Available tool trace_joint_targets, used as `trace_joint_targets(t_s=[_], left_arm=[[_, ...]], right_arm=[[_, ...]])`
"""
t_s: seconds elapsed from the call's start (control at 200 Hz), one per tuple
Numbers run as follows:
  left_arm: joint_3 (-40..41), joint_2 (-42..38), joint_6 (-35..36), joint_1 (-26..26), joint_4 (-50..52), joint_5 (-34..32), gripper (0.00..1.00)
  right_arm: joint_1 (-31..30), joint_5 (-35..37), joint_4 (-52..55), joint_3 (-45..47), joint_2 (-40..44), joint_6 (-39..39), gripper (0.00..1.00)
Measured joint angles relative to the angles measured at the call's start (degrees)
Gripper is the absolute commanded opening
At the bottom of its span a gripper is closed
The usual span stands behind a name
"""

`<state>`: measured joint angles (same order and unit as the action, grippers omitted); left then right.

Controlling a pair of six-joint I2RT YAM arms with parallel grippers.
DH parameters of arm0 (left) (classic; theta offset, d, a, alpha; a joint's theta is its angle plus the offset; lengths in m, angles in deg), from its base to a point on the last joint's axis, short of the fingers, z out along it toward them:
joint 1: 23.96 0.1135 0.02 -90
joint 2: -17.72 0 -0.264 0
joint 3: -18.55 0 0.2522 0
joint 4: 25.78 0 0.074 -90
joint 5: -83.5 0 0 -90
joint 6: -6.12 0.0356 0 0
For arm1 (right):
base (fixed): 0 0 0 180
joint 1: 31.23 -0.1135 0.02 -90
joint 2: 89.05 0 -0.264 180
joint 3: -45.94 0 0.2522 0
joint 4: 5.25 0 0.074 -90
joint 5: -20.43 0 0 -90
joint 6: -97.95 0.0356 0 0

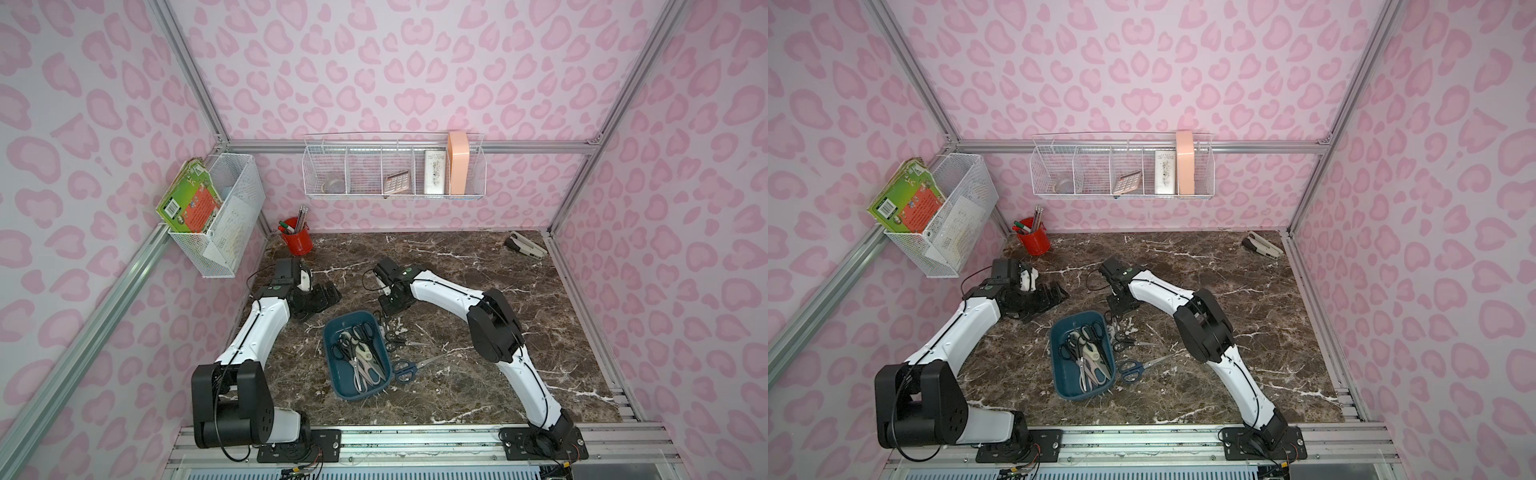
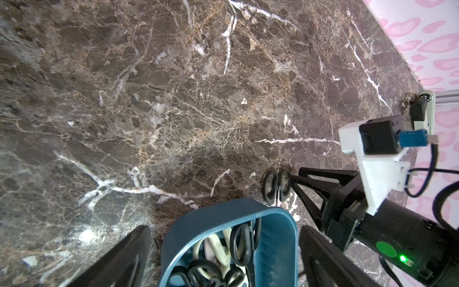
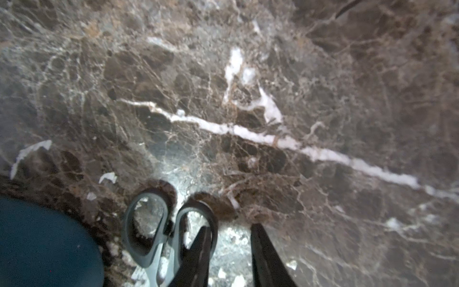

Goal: Put the scissors into the storage box
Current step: Pick up the scissors from the center of the board.

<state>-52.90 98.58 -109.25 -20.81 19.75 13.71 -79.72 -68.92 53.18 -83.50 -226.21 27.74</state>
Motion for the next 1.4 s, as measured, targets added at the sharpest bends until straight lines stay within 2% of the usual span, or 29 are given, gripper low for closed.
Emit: trace_joint_targets(t_s=[0.385, 0.795, 1.075, 1.4], left_arm=[[0.00, -0.17, 0.00, 0.00, 0.00, 0.00, 0.98], [-0.04, -0.17, 0.00, 0.00, 0.00, -0.04, 0.98], [-0.09, -0.15, 0.00, 0.00, 0.02, -0.09, 0.98], [-0.28, -0.11, 0.00, 0.00, 0.04, -0.26, 0.98]], right_arm=[[-0.55, 0.22, 0.37, -1.27, -1.44, -0.15, 0.27], [-0.37, 2.03, 1.49, -2.01, -2.29, -0.28, 0.00], [0.68, 2.40, -0.52, -2.10, -2.67, -0.57, 0.00], [6.14, -0.02, -3.72, 2.25, 0.83, 2.67, 0.00]])
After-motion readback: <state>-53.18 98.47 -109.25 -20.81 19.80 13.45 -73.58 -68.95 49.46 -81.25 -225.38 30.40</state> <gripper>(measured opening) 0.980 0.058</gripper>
